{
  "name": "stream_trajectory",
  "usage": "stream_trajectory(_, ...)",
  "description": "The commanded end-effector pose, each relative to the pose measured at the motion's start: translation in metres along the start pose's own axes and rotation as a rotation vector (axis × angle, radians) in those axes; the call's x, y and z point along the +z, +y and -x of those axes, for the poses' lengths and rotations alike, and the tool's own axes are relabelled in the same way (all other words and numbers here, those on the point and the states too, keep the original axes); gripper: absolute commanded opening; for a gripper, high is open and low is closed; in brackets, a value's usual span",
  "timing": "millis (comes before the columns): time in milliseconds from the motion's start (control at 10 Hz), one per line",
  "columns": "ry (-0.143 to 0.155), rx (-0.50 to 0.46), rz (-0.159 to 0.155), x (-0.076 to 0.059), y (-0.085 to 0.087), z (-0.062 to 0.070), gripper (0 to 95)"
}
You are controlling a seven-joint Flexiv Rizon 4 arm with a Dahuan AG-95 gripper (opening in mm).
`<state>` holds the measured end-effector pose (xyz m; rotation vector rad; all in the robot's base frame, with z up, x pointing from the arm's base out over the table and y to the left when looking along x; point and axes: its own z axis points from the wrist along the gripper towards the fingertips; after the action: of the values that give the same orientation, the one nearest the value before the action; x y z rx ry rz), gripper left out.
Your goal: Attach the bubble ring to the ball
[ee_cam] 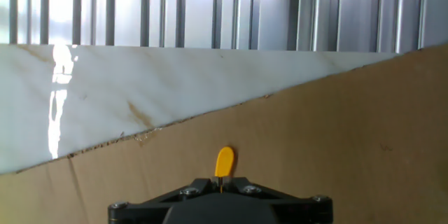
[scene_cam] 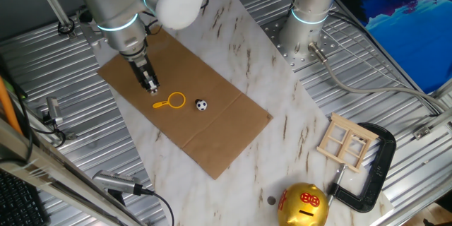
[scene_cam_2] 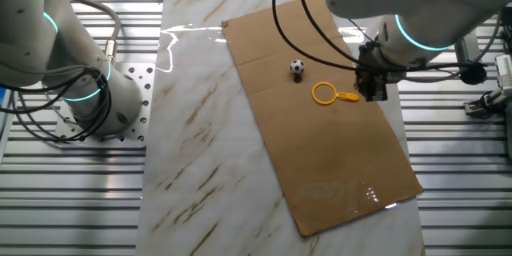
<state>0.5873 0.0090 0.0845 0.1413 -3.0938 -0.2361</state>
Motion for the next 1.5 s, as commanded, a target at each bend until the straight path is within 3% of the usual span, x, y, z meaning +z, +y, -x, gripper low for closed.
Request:
stream_trajectory(100,-0.001,0.061,-0.013,0.000,0.000,0.000,19.0)
stream_trajectory(200,-0.007,0.100,-0.011,0.002,0.000,0.001,38.0)
stream_trajectory(500,-0.007,0.153,-0.024,0.026,0.006,0.015,38.0)
stream_trajectory(800,-0.005,0.159,-0.037,0.049,-0.005,0.026,38.0)
stream_trajectory(1300,-0.003,0.162,-0.050,0.061,-0.012,0.016,38.0)
stream_trajectory(1400,-0.008,0.163,-0.048,0.063,-0.012,0.013,19.0)
stream_trajectory(1500,-0.009,0.165,-0.047,0.064,-0.012,0.010,19.0)
